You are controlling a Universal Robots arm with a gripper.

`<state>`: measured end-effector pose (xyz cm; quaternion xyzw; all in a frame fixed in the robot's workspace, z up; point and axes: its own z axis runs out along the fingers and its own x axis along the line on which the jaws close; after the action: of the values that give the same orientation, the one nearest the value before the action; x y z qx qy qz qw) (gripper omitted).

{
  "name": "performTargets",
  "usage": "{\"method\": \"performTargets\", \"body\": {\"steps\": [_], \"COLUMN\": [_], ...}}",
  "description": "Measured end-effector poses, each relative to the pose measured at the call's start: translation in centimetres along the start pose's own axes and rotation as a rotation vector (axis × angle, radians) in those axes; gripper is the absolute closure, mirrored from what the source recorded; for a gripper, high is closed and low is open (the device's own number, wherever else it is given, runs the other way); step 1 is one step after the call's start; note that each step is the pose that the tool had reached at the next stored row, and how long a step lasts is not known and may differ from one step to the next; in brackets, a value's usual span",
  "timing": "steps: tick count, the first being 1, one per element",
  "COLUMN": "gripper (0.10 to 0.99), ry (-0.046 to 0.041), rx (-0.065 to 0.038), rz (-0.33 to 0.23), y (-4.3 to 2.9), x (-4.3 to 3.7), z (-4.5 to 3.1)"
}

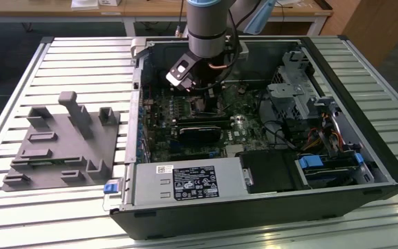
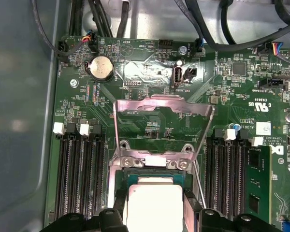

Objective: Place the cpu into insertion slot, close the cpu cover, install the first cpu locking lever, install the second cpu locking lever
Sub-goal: 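Place the cpu into insertion slot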

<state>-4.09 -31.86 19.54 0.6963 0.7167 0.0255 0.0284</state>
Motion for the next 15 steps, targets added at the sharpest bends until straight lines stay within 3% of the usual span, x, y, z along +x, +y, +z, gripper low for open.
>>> {"method": "performTargets", "body": {"steps": [15], "gripper": [0.545], "ry": [0.0004], "rx": [0.0], "rz": [0.0], "y": [0.02], "x": [0.09], "z": [0.2]}}
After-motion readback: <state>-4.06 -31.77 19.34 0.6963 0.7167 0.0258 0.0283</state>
